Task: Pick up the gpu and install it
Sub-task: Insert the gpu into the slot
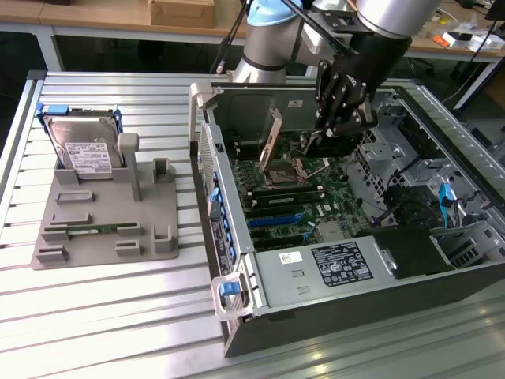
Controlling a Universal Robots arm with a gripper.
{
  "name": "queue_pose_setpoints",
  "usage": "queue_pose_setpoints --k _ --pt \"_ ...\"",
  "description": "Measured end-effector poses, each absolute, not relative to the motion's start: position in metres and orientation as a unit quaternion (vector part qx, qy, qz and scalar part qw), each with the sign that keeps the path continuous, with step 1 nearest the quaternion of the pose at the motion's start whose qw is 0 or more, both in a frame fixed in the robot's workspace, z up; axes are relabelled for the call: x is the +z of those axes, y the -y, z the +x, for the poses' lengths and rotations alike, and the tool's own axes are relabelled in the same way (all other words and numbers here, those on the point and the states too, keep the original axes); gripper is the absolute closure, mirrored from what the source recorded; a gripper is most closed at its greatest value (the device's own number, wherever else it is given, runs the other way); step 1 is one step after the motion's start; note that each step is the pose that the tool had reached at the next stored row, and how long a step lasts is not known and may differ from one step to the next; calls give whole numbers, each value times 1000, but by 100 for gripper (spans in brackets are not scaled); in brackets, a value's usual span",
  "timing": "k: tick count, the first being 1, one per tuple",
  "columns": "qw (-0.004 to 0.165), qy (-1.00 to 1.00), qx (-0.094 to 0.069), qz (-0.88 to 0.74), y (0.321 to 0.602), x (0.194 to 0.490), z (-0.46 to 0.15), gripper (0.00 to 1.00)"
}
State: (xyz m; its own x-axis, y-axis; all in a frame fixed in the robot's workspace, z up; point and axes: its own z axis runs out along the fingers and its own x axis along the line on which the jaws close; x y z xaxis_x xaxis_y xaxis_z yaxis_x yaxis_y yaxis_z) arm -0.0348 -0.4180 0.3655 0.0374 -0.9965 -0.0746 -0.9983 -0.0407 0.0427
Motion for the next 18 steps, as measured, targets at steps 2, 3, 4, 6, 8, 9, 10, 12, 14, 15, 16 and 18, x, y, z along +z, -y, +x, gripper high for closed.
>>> queue_pose_setpoints --k 2,3,4,6,8,9,10,12,14,15,16,18 --pt "11 -697 42 -715 418 364 -35 73" --pt "11 -698 42 -715 419 364 -35 73" --pt "11 -698 42 -715 419 363 -35 73" --pt "11 -698 41 -714 421 363 -35 73" --pt "11 -699 41 -714 423 362 -35 73" --pt "11 -699 41 -714 424 362 -35 73" --pt "11 -699 41 -714 425 361 -35 73" --pt "11 -700 41 -713 427 361 -36 73" --pt "11 -704 41 -709 427 359 -37 73" --pt "11 -707 41 -706 427 359 -37 73" --pt "11 -710 41 -703 427 358 -37 73" --pt "11 -712 41 -701 428 358 -37 73"
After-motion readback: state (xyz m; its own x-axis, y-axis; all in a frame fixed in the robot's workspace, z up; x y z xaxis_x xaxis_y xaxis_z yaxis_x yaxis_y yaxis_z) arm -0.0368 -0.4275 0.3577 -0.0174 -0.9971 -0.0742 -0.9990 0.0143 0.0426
